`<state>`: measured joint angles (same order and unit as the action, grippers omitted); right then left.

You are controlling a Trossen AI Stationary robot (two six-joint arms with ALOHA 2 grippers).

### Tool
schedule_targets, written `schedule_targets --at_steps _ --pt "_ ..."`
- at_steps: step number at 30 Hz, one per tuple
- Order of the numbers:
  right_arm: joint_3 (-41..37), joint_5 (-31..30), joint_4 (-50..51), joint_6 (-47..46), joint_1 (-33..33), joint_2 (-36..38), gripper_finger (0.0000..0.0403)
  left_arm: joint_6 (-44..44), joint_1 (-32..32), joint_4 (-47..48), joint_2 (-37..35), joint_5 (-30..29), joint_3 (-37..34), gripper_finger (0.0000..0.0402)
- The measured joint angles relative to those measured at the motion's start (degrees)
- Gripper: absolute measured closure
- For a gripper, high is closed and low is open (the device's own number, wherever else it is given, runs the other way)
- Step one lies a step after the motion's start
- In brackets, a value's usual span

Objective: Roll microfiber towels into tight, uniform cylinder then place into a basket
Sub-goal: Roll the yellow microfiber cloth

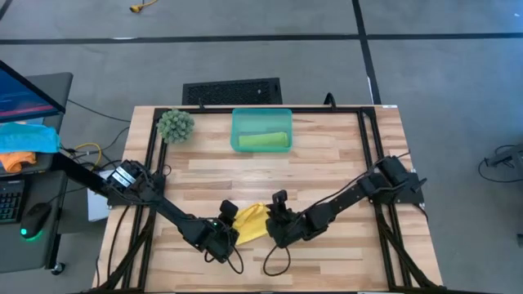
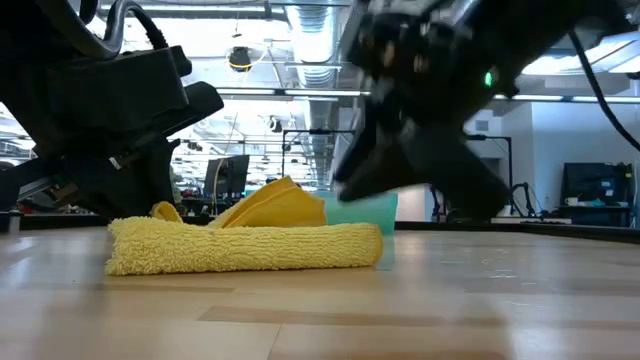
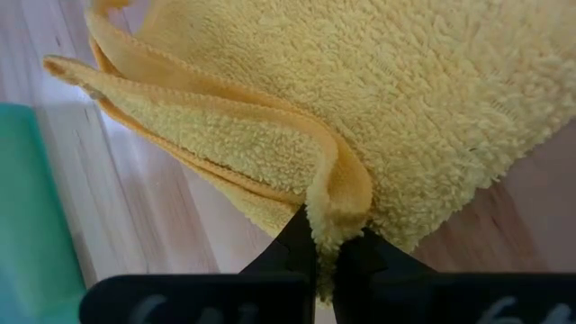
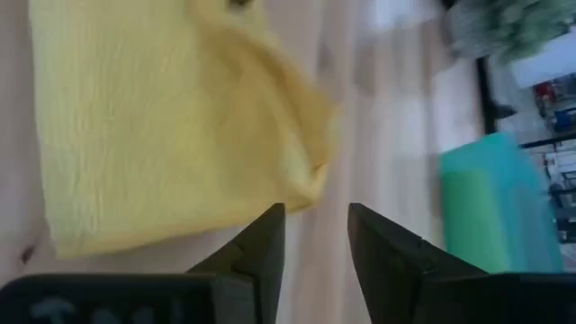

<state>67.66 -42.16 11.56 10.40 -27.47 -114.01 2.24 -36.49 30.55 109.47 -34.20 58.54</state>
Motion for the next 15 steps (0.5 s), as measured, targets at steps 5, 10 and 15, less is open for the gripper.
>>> schedule_targets --at_steps 5,10,15 --pt "0.11 1.81 -9.79 0.27 1.38 3.38 0.0274 -0.01 0.0 -0.02 0.03 0.0 -0.04 0.0401" --pt "0.11 14.98 -15.83 -2.02 6.63 3.35 0.0305 0.82 0.02 -0.02 0.07 -0.05 -0.04 0.0401" --pt "0.02 25.99 -17.6 -5.93 11.45 2.06 0.0347 0.88 0.02 -0.02 0.07 -0.07 -0.09 0.0401"
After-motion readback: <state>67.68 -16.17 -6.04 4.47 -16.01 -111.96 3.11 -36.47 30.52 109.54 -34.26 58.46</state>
